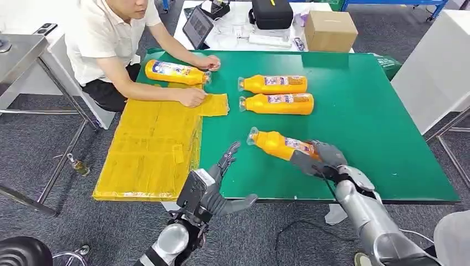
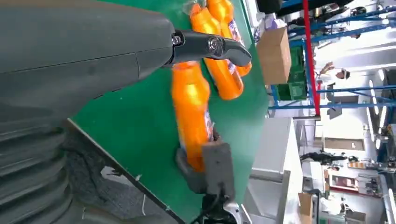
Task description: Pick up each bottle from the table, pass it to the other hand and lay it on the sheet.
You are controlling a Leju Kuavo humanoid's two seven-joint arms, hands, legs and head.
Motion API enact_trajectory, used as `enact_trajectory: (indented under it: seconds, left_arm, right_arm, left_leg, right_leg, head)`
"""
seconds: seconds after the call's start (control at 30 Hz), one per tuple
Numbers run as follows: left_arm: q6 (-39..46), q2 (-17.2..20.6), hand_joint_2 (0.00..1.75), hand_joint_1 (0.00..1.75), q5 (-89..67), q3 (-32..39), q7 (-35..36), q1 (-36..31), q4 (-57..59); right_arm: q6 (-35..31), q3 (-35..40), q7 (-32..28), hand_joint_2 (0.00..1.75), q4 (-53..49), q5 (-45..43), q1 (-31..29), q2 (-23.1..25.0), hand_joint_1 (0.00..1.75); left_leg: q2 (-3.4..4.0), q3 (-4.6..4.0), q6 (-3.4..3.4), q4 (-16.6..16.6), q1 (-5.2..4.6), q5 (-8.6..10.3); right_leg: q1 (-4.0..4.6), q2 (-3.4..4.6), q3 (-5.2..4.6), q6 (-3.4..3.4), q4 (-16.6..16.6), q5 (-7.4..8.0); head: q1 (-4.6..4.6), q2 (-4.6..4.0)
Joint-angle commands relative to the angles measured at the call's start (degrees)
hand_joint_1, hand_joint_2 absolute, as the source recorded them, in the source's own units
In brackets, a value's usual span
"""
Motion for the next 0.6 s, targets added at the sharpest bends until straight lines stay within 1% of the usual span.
enact_trajectory:
  seconds: [0.03, 0.07, 0.2, 0.23, 0.27, 0.3, 0.33, 0.4, 0.43, 0.5, 0.53, 0.6]
  left_arm:
    - [1.3, 1.6, 1.75, 0.0, 0.4, -1.6, -1.6, -2.1, 3.3]
    - [1.3, 1.6, 1.75, 0.0, 0.4, -1.6, -1.6, -2.1, 3.3]
    - [1.3, 1.6, 1.75, 0.0, 0.4, -1.6, -1.6, -2.1, 3.3]
    - [1.3, 1.7, 1.75, 0.0, 0.3, -1.6, -1.7, -2.2, 3.3]
    - [1.3, 1.7, 1.75, 0.0, 0.3, -1.6, -1.7, -2.2, 3.3]
    - [4.4, 1.0, 1.75, 0.0, -0.8, -0.6, -3.0, -1.5, 3.1]
    - [7.5, 0.4, 1.75, 0.0, -2.6, 0.0, -4.3, -1.2, 3.2]
    - [12.3, -1.6, 1.75, 0.0, 0.6, 2.7, -5.4, 0.6, 3.8]
    - [13.3, -1.8, 1.75, 0.0, 2.4, 3.0, -5.6, 0.9, 4.7]
    - [16.6, -2.1, 1.75, 0.0, 6.0, 3.9, -7.8, 1.9, 7.6]
    - [17.8, -2.0, 1.75, 0.0, 7.1, 3.8, -8.9, 2.4, 9.4]
    - [16.7, -1.6, 1.75, 0.0, 9.5, 2.9, -9.1, 3.0, 11.8]
  right_arm:
    - [3.5, 0.9, -2.7, 1.75, -4.3, -8.4, 8.8, 0.3, 1.75]
    - [3.5, 0.9, -2.7, 1.75, -4.3, -8.4, 8.8, 0.3, 1.75]
    - [3.5, 0.9, -2.7, 1.75, -4.4, -8.4, 8.7, 0.5, 1.75]
    - [3.5, 1.1, -2.6, 1.75, -4.8, -8.6, 8.9, 0.3, 1.75]
    - [3.5, 1.1, -2.6, 1.75, -4.8, -8.6, 8.9, 0.3, 1.75]
    - [3.3, 0.1, -3.6, 1.75, -5.7, -10.2, 9.5, 0.6, 1.75]
    - [3.0, -0.5, -4.9, 1.75, -7.7, -12.1, 10.6, 1.1, 1.75]
    - [3.5, -2.3, -7.4, 1.75, -14.3, -17.2, 14.0, 3.0, 1.75]
    - [4.1, -2.6, -8.0, 1.75, -17.5, -19.2, 15.5, 3.8, 1.75]
    - [2.0, -2.3, -7.7, 1.75, -23.9, -21.3, 18.0, 5.6, 1.75]
    - [0.8, -2.0, -7.4, 1.75, -26.8, -22.0, 19.2, 6.4, 1.75]
    - [0.0, -1.3, -7.6, 1.75, -30.4, -24.0, 20.5, 7.4, 1.75]
  left_leg:
    - [-0.04, 0.16, 0.01, -0.1, 0.09, -0.02]
    - [-0.11, 0.14, 0.02, -0.2, 0.11, 0.02]
    - [0.09, 0.14, 0.0, -0.1, 0.06, -0.09]
    - [0.03, 0.06, 0.03, -0.1, 0.1, -0.01]
    - [0.05, 0.1, 0.01, -0.1, 0.08, -0.05]
    - [-0.01, 0.05, 0.04, -0.1, 0.1, 0.01]
    - [0.04, 0.1, 0.02, -0.1, 0.08, -0.04]
    - [0.01, 0.07, 0.05, -0.2, 0.08, -0.01]
    - [0.1, 0.13, 0.01, -0.1, 0.09, -0.08]
    - [0.12, 0.11, 0.01, -0.2, 0.12, -0.07]
    - [0.2, 0.07, 0.0, -0.1, 0.07, -0.09]
    - [0.22, 0.0, 0.0, -0.2, 0.07, -0.1]
  right_leg:
    - [0.11, -0.14, 0.19, -0.14, -0.1, -0.03]
    - [0.15, -0.24, 0.21, -0.22, -0.2, 0.0]
    - [0.1, 0.05, 0.12, -0.12, -0.1, -0.01]
    - [0.15, -0.06, 0.08, -0.2, -0.2, 0.05]
    - [0.12, -0.01, 0.09, -0.15, -0.1, 0.02]
    - [0.15, -0.1, 0.08, -0.21, -0.2, 0.06]
    - [0.12, -0.02, 0.09, -0.16, -0.2, 0.02]
    - [0.14, -0.09, 0.09, -0.22, -0.2, 0.04]
    - [0.13, 0.04, 0.12, -0.15, -0.2, 0.0]
    - [0.17, 0.03, 0.13, -0.24, -0.2, 0.02]
    - [0.11, 0.13, 0.07, -0.19, -0.2, 0.0]
    - [0.12, 0.12, 0.02, -0.27, -0.2, -0.01]
  head:
    - [-0.02, 0.0]
    - [0.0, 0.0]
    - [-0.06, 0.0]
    - [-0.02, 0.0]
    - [-0.02, 0.0]
    - [-0.04, 0.0]
    - [-0.02, 0.0]
    - [-0.04, 0.0]
    - [0.0, 0.0]
    - [-0.02, 0.0]
    - [0.0, 0.0]
    - [-0.09, 0.0]
